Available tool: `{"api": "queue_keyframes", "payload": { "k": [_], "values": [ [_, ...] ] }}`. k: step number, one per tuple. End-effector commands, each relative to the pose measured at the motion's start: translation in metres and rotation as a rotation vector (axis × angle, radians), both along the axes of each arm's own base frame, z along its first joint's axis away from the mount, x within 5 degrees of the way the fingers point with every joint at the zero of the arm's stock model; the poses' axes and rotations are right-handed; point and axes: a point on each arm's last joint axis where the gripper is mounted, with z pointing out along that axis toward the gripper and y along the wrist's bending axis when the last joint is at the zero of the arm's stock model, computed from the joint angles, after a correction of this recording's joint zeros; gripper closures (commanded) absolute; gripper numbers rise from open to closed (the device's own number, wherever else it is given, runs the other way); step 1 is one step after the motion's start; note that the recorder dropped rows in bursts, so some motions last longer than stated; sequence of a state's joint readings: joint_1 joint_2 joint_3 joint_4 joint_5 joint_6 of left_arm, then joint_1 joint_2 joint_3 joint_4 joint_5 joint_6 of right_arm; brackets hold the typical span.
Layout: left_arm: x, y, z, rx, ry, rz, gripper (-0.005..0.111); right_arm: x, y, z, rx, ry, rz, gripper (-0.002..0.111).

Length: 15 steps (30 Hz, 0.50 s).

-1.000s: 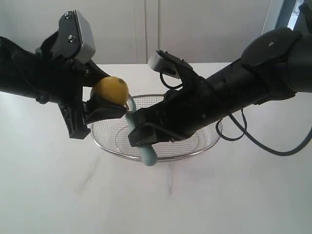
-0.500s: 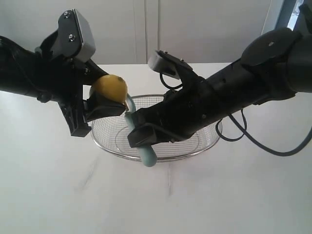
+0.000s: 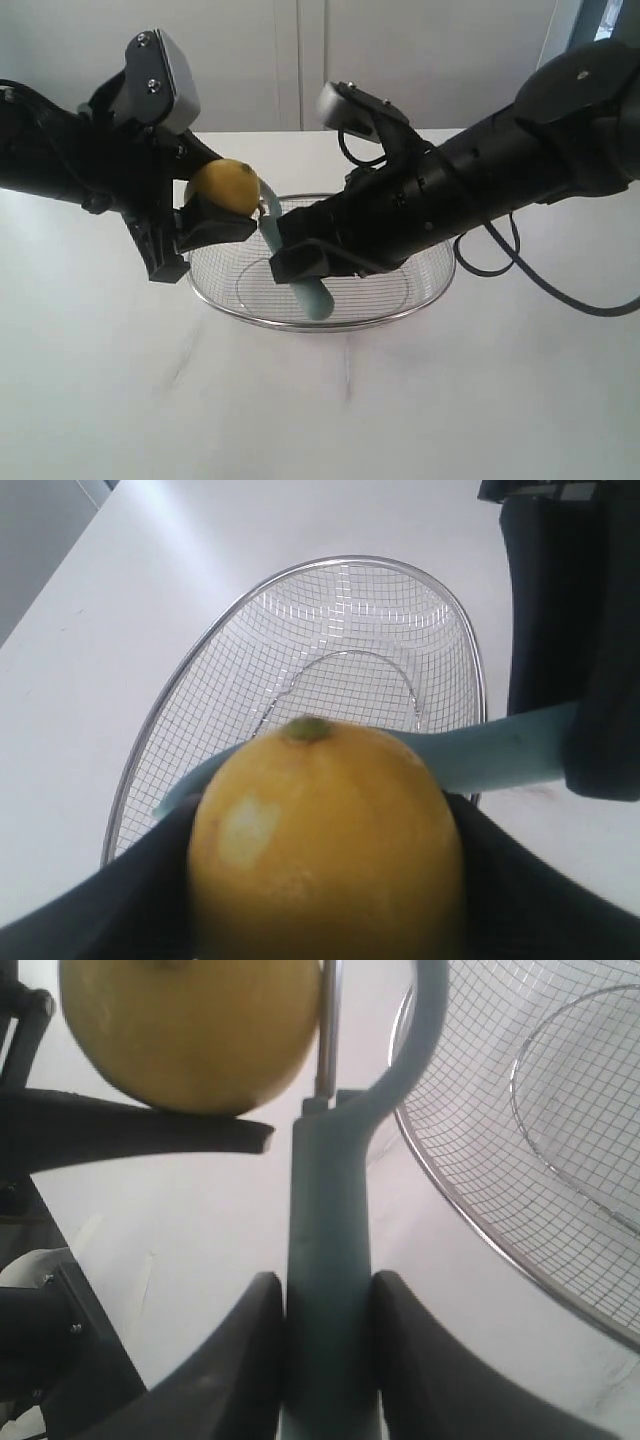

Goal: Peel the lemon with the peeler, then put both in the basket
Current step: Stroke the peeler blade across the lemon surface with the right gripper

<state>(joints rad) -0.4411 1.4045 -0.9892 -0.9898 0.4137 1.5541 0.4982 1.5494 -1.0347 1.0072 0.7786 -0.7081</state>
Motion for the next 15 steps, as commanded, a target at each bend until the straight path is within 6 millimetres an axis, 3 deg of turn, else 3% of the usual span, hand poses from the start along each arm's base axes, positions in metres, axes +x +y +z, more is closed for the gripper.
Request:
{"api": "queue_keyframes", "payload": {
  "k": [1, 15],
  "values": [
    [-0.0017, -0.0015, -0.0008, -0.012, 0.024, -0.009, 0.107, -0.0025, -0.0003, 0.0058, 0.016, -0.018, 0.005, 0.108],
    [-0.0015, -0.0015, -0.0008, -0.012, 0.023, -0.008, 0.107, 0.0038, -0.0017, 0.007, 0.014, -0.059, -0.058, 0.108]
  ]
}}
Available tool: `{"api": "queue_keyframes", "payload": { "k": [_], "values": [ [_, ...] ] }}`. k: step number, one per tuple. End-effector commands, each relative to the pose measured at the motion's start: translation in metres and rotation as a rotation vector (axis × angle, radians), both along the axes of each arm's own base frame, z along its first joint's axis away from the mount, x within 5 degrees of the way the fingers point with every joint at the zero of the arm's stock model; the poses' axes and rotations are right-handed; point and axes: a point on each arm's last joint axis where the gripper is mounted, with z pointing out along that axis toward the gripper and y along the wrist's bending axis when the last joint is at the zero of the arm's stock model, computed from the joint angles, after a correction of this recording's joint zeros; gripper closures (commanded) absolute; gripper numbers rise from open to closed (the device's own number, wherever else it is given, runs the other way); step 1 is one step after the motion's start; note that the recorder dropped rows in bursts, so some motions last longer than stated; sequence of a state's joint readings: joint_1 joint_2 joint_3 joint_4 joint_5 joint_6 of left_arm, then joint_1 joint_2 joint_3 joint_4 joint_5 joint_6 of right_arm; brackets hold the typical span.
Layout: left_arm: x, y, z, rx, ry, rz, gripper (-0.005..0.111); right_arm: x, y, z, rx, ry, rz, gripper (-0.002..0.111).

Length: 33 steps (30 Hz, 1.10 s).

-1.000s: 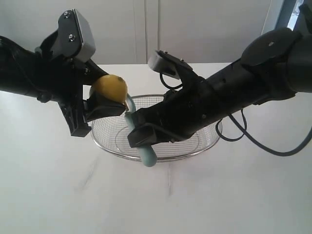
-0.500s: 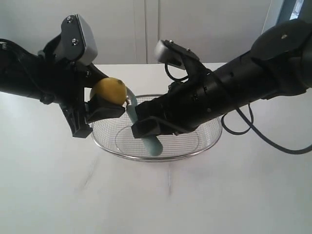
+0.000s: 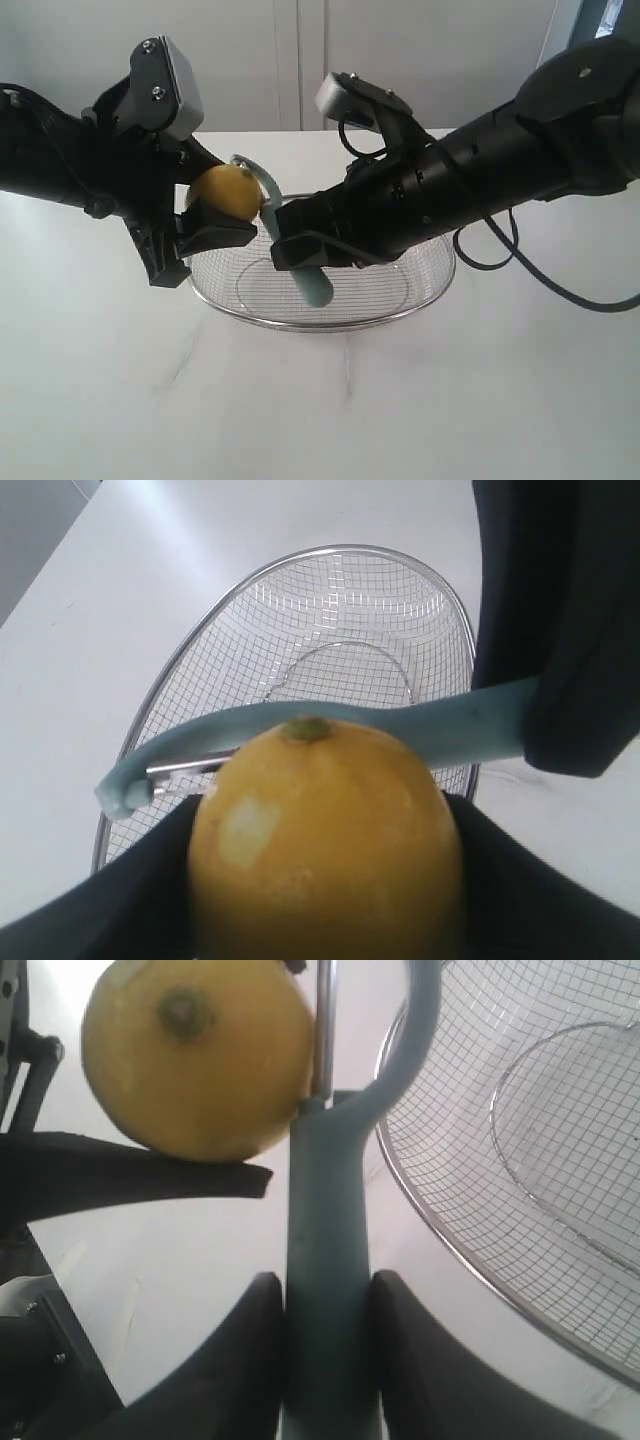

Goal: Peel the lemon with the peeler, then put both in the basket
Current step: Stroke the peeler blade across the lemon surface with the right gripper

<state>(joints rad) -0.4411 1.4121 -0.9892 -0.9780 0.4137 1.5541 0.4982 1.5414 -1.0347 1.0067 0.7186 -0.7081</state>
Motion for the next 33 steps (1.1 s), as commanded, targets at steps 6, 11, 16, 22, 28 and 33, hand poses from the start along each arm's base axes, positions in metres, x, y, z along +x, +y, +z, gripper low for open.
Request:
{"api": "queue_keyframes", "payload": {
  "k": [6, 11, 16, 22, 28, 33],
  "values": [
    [-0.002, -0.001, 0.002, -0.026, 0.02, 0.001, 0.107, -0.003, -0.002, 0.012, 0.025, -0.04, -0.017, 0.108],
    [-0.002, -0.001, 0.002, -0.026, 0.02, 0.001, 0.107, -0.006, -0.004, 0.02, 0.037, -0.065, -0.02, 0.108],
    [-0.002, -0.001, 0.002, -0.026, 0.021, 0.001, 0.107, -0.012, -0.007, 0.03, 0.052, -0.095, -0.018, 0.108],
    [-0.002, -0.001, 0.002, -0.026, 0.021, 0.001, 0.107, -0.023, -0.014, 0.05, 0.073, -0.162, -0.009, 0.108],
    [-0.003, -0.001, 0.001, -0.018, 0.022, -0.008, 0.107, -0.035, -0.026, 0.067, 0.047, -0.195, -0.057, 0.108],
    [-0.003, -0.001, 0.001, -0.015, 0.02, -0.01, 0.107, -0.038, -0.038, 0.068, -0.061, -0.218, -0.116, 0.108]
  ]
}}
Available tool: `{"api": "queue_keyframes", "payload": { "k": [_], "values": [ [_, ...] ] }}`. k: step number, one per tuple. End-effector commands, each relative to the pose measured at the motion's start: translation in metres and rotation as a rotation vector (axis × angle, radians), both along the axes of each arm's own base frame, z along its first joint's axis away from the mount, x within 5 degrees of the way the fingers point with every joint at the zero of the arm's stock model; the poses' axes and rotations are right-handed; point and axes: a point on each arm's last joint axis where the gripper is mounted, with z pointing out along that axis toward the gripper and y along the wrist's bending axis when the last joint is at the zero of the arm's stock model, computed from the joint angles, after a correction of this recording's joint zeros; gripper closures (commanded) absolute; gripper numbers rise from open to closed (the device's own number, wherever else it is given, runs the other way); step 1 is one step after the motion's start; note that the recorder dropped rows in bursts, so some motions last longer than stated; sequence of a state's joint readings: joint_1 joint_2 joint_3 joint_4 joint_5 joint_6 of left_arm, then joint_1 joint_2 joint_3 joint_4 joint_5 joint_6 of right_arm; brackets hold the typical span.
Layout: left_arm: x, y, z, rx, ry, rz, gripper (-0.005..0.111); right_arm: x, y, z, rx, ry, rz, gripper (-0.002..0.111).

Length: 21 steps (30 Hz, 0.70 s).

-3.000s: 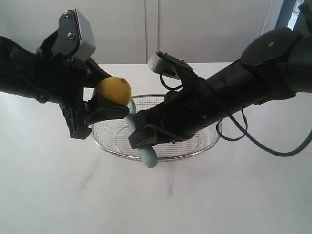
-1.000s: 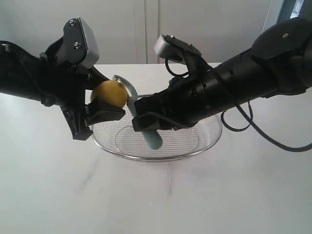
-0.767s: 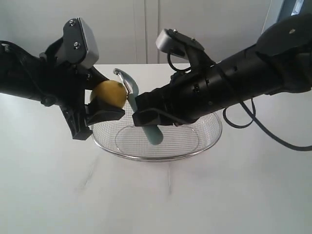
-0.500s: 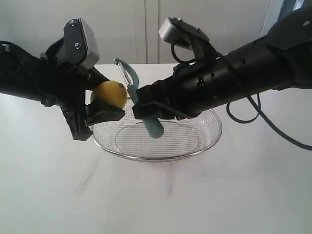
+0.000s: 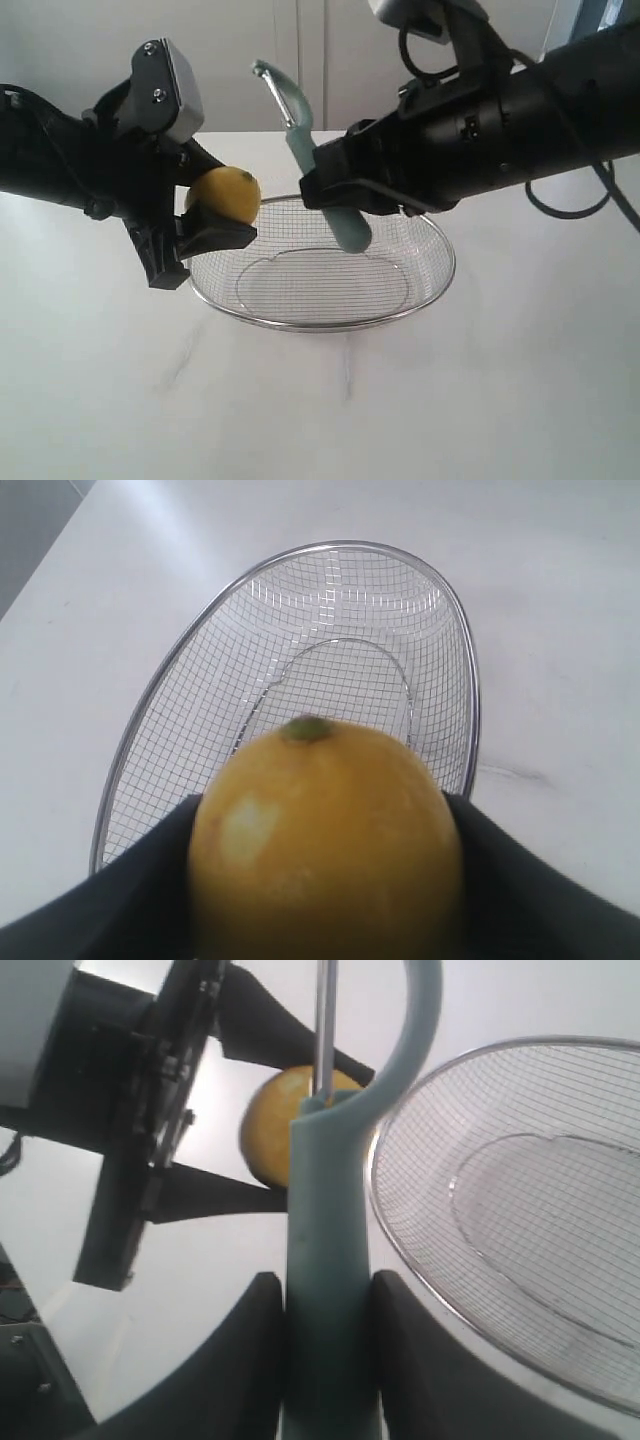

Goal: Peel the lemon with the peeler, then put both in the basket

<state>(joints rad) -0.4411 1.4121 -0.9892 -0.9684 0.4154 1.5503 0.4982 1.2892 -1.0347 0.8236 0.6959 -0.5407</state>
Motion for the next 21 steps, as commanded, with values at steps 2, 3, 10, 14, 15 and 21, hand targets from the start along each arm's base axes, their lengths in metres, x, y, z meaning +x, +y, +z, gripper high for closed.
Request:
{"api": "queue_keyframes", "payload": {
  "k": [2, 3, 10, 14, 15, 21],
  "values": [
    [-0.003, -0.001, 0.002, -0.021, 0.022, -0.009, 0.107, 0.0, -0.013, -0.001, -0.105, -0.011, -0.09, 0.108],
    [-0.003, -0.001, 0.002, -0.021, 0.022, -0.009, 0.107, 0.0, -0.013, -0.001, -0.115, -0.017, -0.089, 0.108],
    [-0.004, -0.002, 0.002, -0.023, 0.028, -0.014, 0.107, 0.003, -0.016, -0.015, -0.124, -0.041, -0.128, 0.108],
    [-0.004, -0.002, 0.002, -0.025, 0.029, -0.013, 0.107, 0.006, -0.017, -0.029, -0.131, -0.044, -0.165, 0.108],
    [-0.004, -0.002, 0.002, -0.029, 0.031, -0.012, 0.107, 0.007, -0.017, -0.033, -0.126, -0.034, -0.178, 0.108],
    [-0.004, -0.002, 0.002, -0.033, 0.036, -0.016, 0.107, 0.021, -0.008, -0.063, -0.124, 0.076, -0.213, 0.108]
  ]
}}
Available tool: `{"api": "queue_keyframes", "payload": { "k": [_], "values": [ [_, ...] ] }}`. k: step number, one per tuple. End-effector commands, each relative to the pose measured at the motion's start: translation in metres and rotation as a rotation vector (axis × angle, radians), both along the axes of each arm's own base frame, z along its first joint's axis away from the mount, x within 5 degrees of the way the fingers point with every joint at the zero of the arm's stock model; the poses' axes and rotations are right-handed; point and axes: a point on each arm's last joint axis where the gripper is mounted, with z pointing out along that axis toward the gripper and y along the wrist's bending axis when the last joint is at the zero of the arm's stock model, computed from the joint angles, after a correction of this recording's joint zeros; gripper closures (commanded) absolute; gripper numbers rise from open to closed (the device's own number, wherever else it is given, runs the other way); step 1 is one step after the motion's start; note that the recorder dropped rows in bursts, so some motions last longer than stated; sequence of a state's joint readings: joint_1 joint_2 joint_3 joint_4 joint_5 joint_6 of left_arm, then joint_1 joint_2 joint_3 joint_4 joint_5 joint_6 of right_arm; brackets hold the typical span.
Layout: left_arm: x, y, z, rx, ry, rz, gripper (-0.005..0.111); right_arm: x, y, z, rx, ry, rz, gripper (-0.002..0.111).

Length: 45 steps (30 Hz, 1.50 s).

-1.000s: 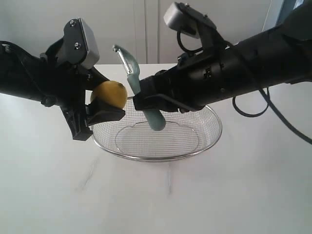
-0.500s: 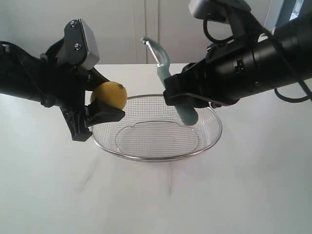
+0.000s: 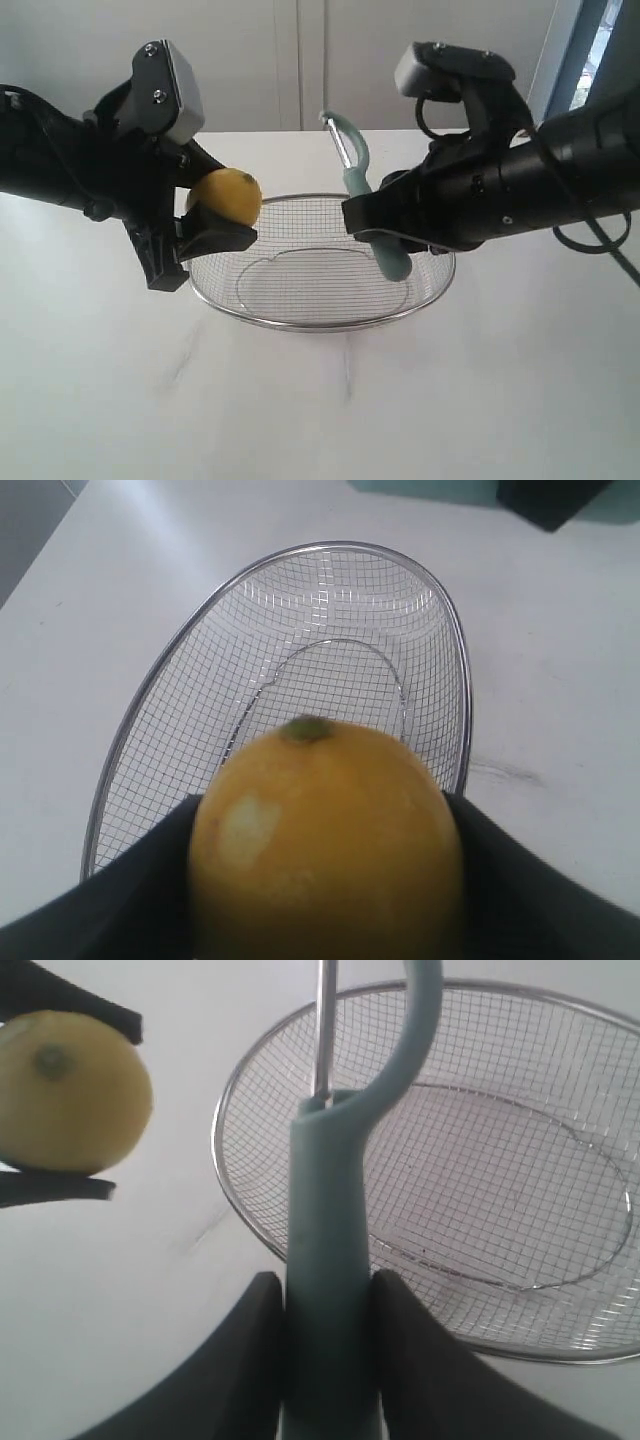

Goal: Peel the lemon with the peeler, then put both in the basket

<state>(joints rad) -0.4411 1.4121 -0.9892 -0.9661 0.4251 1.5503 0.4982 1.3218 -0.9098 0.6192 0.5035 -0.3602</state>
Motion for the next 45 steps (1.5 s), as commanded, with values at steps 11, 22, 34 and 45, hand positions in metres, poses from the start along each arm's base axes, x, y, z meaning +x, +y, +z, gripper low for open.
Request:
{"api": "queue_keyframes", "payload": {
  "k": [11, 22, 34, 45],
  "values": [
    [-0.004, -0.002, 0.002, -0.041, 0.04, -0.012, 0.107, 0.016, 0.033, -0.063, 0.036, 0.27, -0.036, 0.108],
    [-0.005, -0.003, 0.002, -0.044, 0.049, -0.023, 0.107, 0.001, 0.059, -0.06, 0.109, 0.286, -0.017, 0.108],
    [-0.004, -0.002, 0.003, -0.043, 0.041, -0.011, 0.107, -0.007, 0.057, -0.042, 0.168, 0.283, -0.006, 0.108],
    [-0.005, -0.003, 0.003, -0.044, 0.043, -0.015, 0.107, -0.016, 0.063, -0.031, 0.211, 0.261, 0.071, 0.108]
  ]
}}
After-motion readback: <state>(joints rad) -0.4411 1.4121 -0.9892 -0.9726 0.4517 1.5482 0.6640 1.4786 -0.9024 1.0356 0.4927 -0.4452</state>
